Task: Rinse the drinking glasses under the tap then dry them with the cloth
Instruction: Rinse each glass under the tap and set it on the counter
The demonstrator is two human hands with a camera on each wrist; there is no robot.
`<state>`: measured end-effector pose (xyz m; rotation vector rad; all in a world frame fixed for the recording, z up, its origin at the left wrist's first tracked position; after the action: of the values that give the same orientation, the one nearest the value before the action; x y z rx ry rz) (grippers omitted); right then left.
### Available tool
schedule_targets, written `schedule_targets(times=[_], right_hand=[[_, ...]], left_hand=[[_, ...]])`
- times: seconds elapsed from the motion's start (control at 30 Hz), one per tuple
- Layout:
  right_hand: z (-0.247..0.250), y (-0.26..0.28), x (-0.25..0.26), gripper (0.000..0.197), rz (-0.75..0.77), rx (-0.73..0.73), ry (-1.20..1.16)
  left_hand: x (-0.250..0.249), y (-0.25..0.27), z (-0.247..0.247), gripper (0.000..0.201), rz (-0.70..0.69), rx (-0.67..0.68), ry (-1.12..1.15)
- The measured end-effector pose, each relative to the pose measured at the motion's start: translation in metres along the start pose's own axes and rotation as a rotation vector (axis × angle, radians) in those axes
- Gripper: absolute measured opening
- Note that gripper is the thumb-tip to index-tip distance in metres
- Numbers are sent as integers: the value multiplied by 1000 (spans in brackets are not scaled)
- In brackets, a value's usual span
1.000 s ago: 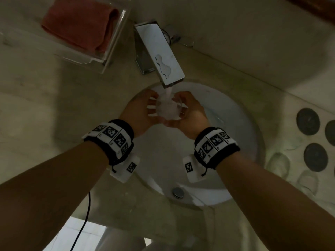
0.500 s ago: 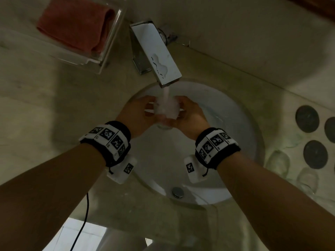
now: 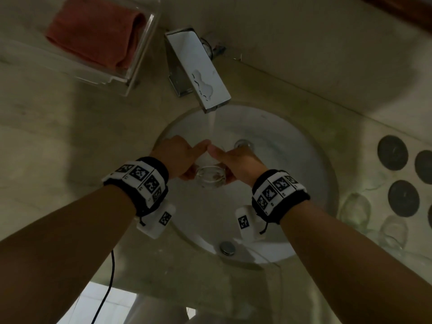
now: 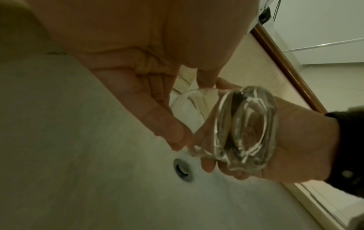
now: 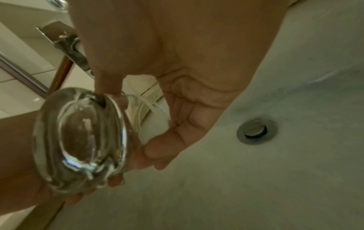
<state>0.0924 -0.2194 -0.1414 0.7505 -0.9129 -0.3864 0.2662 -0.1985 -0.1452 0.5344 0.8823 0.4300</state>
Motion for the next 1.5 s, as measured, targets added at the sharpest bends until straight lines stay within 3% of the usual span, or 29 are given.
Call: schedule_targets(times=[0.2, 0.3, 0.4, 0.5, 0.63, 0.77, 0.93, 1.07, 1.17, 1.27, 1.33, 1.5], right_hand=[[8, 2, -4, 64, 147, -45, -11], [12, 5, -4, 71, 242, -83, 2], [13, 7, 1, 76, 326, -131, -17], [12, 6, 4, 81, 416, -195, 51], [13, 6, 5, 82, 461, -241, 35], [11, 7, 5, 82, 482, -261, -7], [10, 8, 6, 81, 455, -267, -18], [15, 10, 5, 78, 386, -211, 36], [12, 13, -4, 69, 337, -137, 116], [6, 15, -10, 83, 245, -58, 119], [3, 18, -12, 78, 154, -27, 68], [1, 23, -13, 83, 21, -36, 2]], left_hand=[[0, -1, 3, 50, -68, 1, 165], [0, 1, 6, 59, -121, -4, 194], [-4, 5, 8, 49, -164, -22, 261], [-11, 10, 9, 60, -223, -88, 266], [-18, 14, 8, 49, -141, -11, 560], [-21, 14, 9, 54, -247, -59, 478], [-20, 16, 12, 54, -251, -88, 437], [-19, 17, 18, 51, -238, -138, 157], [-17, 19, 19, 34, -213, -89, 24], [-16, 20, 12, 65, -219, -50, -174], [-17, 21, 7, 82, -156, -63, -255], [-15, 21, 1, 87, -45, -37, -223]])
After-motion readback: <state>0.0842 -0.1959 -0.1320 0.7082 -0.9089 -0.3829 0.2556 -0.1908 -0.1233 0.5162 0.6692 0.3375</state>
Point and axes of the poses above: each hand's wrist, its own y-axis away from the middle knuckle, its own z-axis out of the back of the hand, x = y × z, the point moved 1 cm from there along -y, towards the middle knuckle, and after that the axes turned 11 degrees about -x, right-handed, at the moved point
